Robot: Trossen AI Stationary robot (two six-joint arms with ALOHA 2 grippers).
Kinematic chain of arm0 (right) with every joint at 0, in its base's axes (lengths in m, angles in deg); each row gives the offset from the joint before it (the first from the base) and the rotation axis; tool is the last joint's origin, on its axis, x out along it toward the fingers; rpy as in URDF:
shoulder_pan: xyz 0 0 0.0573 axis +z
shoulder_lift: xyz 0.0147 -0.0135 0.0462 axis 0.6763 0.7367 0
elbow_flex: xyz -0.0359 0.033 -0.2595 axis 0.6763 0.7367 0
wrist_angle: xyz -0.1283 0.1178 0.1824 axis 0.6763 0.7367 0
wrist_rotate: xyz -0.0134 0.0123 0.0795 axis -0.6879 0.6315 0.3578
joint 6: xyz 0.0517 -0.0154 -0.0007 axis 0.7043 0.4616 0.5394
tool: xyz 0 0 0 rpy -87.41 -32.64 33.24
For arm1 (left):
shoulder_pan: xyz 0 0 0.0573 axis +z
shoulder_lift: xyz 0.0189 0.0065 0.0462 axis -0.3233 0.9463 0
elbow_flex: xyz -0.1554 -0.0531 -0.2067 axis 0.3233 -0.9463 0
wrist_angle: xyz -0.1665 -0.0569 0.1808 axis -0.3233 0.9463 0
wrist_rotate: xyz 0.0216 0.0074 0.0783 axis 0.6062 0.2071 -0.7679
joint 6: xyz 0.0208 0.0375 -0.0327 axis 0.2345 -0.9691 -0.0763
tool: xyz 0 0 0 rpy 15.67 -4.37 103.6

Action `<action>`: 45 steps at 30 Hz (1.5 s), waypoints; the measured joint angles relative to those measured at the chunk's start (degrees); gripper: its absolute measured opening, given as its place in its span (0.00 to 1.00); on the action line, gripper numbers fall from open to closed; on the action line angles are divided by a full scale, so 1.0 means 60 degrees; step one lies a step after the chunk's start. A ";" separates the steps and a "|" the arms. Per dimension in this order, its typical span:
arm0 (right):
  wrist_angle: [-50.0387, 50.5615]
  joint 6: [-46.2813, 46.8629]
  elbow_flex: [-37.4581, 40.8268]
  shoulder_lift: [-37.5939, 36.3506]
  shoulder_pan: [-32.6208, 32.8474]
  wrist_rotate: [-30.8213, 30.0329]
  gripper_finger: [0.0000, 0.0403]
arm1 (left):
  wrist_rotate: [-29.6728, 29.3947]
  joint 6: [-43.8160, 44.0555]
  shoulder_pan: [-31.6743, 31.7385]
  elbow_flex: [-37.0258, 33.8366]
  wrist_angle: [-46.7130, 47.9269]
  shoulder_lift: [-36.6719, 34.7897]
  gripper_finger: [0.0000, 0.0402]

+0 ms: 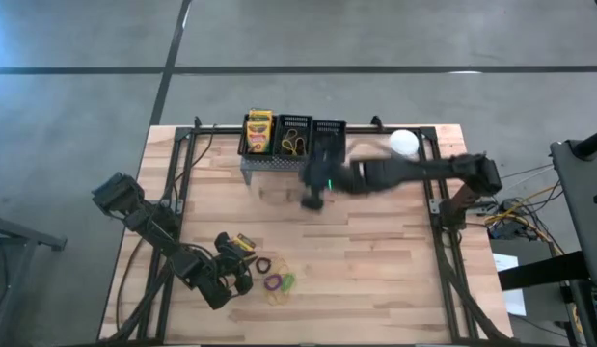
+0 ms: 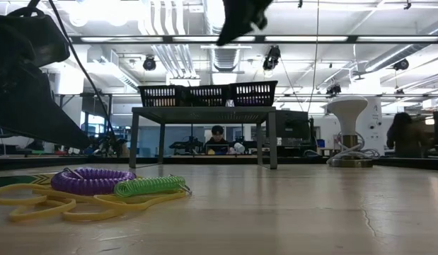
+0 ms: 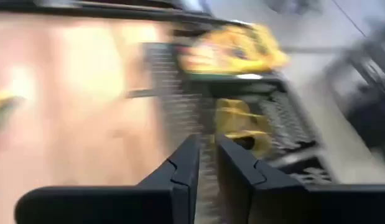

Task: Pick & Place Office Desk Supplies
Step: Put the black spring keychain into the right black bin on the shelf

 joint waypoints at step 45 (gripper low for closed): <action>-1.1012 0.3749 0.8267 0.0887 0.4975 -0.2061 0.10 | 0.3257 -0.6517 0.0667 0.0000 -0.2080 0.0471 0.46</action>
